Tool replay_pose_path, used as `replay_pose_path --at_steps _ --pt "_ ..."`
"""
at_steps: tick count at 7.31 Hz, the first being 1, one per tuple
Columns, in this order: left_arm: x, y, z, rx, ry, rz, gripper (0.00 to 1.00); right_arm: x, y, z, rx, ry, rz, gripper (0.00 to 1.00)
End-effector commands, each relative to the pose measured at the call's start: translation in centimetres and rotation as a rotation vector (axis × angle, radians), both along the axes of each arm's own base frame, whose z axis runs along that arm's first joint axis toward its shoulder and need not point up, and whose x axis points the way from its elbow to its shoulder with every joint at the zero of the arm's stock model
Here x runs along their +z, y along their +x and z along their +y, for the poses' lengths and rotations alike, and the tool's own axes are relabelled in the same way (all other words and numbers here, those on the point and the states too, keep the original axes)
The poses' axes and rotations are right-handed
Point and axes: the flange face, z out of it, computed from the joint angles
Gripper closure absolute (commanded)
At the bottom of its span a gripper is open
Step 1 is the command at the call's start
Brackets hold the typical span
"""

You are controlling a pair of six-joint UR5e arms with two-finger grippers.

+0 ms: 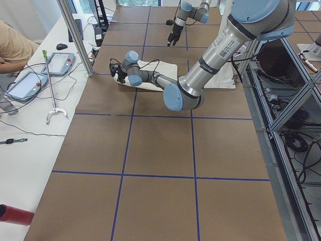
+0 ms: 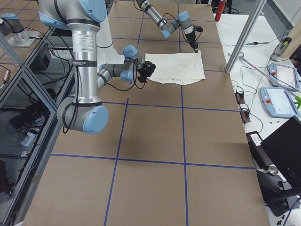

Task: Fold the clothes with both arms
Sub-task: 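Pull the shirt corner with the left gripper away from the robot, straightening it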

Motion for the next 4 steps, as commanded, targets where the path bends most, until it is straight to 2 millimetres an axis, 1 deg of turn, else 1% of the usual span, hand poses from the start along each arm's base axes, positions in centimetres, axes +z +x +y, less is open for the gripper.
replay_pose_path --at_steps 1,2,3,4 --pt "-2.7 -1.2 0.0 -0.003 0.033 0.036 0.62 -1.7 -3.7 -1.2 0.025 -0.047 -0.039 0.00" --pt "-4.2 -3.1 0.7 -0.004 0.050 0.058 0.62 -2.9 -5.8 -0.5 0.010 -0.059 -0.016 0.00" --pt "-3.8 -4.2 2.4 0.031 0.041 0.066 0.62 -5.3 -9.1 -0.5 0.037 -0.120 -0.002 0.00" --pt "-3.4 -5.4 3.3 0.044 0.044 0.078 0.62 -6.8 -13.2 -1.4 0.081 -0.169 0.015 0.00"
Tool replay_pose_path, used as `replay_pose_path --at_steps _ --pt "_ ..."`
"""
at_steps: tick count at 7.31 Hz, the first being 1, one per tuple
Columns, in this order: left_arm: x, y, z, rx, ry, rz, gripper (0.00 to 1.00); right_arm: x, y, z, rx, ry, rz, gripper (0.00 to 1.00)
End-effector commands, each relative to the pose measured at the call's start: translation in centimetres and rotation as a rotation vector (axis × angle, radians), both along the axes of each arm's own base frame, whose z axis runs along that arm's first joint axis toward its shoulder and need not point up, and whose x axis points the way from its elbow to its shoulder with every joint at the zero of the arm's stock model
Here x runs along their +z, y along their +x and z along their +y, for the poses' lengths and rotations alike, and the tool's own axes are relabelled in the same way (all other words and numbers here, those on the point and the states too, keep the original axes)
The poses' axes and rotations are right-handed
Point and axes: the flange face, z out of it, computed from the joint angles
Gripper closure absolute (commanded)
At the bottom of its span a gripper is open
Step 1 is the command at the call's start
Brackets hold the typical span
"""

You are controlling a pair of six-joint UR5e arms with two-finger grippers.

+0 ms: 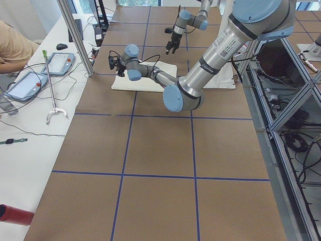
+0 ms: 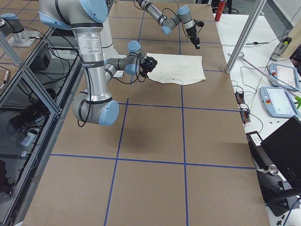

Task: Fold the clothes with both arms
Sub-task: 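Move the right gripper to the shirt's near edge by the collar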

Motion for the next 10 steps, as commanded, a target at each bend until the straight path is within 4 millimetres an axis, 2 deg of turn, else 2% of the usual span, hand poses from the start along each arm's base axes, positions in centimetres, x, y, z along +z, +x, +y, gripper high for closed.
replay_pose_path --at_steps 1,5,7,9,10 --pt "0.4 -1.8 1.7 0.024 0.004 0.017 0.62 -2.1 -6.4 -1.1 0.052 -0.065 0.039 0.01" --pt "0.9 -1.9 1.7 0.021 -0.002 0.012 0.62 -0.4 -6.4 -0.6 0.041 -0.072 0.073 0.06" --pt "0.3 -2.1 1.9 0.020 0.006 0.021 0.62 -0.3 -6.7 -0.1 0.025 -0.102 0.177 0.05" --pt "0.8 -2.9 2.7 0.020 0.007 0.023 0.62 -0.1 -7.1 0.4 0.014 -0.102 0.186 0.19" --pt "0.7 -3.1 2.9 0.020 0.011 0.026 0.62 0.3 -7.2 0.5 0.012 -0.102 0.192 0.19"
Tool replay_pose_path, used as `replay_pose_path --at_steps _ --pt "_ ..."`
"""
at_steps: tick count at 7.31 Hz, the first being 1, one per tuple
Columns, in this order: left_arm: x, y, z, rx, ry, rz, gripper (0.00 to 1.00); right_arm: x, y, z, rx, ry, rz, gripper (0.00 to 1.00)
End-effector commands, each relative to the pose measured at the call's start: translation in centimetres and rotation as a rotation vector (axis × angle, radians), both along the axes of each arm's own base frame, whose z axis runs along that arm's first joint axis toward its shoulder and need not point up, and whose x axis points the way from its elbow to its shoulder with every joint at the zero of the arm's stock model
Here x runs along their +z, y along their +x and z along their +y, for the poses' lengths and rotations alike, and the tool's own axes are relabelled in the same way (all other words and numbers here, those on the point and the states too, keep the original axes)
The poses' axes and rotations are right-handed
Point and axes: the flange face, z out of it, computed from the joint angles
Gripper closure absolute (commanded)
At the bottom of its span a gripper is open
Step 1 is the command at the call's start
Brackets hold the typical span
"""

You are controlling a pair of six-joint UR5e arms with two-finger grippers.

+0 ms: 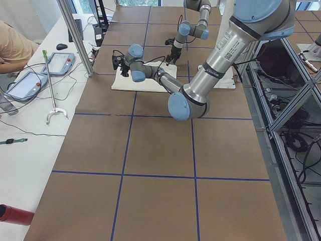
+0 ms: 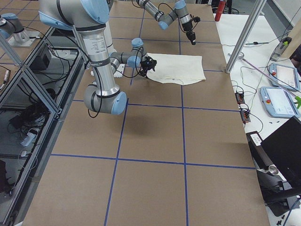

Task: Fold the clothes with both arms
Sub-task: 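Move the right gripper to the shirt's near edge by the collar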

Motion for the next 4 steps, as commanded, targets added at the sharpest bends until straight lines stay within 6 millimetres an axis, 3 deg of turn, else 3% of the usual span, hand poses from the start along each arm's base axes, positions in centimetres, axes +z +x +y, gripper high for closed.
replay_pose_path --at_steps 1,2,3,4 --pt "0.0 -0.3 0.3 -0.001 0.004 0.003 0.62 0.2 -0.2 0.4 -0.008 -0.002 0.004 0.24" --pt "0.1 -0.3 0.3 -0.003 0.004 0.003 0.62 0.2 -0.4 0.6 -0.014 -0.003 0.004 0.32" --pt "0.1 -0.2 0.4 -0.001 0.003 0.002 0.62 -0.1 -0.4 0.9 -0.016 -0.004 -0.001 0.50" --pt "0.1 -0.2 0.4 -0.002 0.002 0.002 0.62 0.3 -0.6 1.4 -0.024 -0.006 0.003 0.79"
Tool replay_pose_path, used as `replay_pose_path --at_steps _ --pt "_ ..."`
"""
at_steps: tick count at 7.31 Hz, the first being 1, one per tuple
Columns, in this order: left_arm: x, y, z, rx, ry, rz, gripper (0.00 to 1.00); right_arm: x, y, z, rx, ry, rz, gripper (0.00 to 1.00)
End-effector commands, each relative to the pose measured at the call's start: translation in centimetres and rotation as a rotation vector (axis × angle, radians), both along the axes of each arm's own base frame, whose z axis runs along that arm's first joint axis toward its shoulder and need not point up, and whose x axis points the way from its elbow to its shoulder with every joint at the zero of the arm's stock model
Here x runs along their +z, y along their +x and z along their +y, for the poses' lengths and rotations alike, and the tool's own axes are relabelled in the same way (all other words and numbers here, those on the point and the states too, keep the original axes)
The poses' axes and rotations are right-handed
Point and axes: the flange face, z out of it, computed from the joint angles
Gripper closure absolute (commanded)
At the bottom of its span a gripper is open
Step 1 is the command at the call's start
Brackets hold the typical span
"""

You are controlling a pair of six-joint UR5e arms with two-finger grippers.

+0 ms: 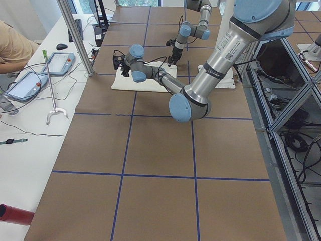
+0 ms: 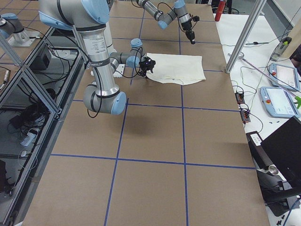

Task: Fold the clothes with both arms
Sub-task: 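Move the right gripper to the shirt's near edge by the collar, then lower the left gripper to the shirt's near corner and grasp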

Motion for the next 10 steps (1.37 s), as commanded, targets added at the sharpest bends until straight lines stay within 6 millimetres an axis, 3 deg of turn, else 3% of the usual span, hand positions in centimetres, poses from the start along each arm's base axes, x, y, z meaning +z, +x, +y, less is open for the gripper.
replay_pose_path --at_steps 1,5,6,7,8,9,10 --pt "0.1 0.1 0.0 0.000 -0.001 -0.002 0.62 0.1 -0.2 0.6 -0.009 -0.001 0.001 1.00" --pt "-0.1 0.3 0.2 0.004 0.000 0.003 0.62 -0.6 0.5 -0.3 -0.008 -0.007 -0.018 1.00" --pt "-1.0 0.2 1.0 0.004 -0.005 0.028 0.61 -2.6 2.6 -0.5 -0.013 -0.008 -0.068 1.00" --pt "-0.4 -0.7 4.0 0.010 -0.029 0.072 0.61 -2.8 4.4 -0.1 -0.034 -0.023 -0.089 1.00" --pt "1.2 0.0 8.4 0.053 -0.043 0.083 0.59 -2.2 4.5 0.1 -0.038 -0.026 -0.080 1.00" --pt "2.6 2.3 12.7 0.074 -0.058 0.081 0.56 -1.6 4.8 0.1 -0.038 -0.028 -0.072 1.00" --pt "3.0 3.3 16.3 0.085 -0.120 0.077 0.53 -1.3 4.9 0.1 -0.039 -0.030 -0.069 1.00"
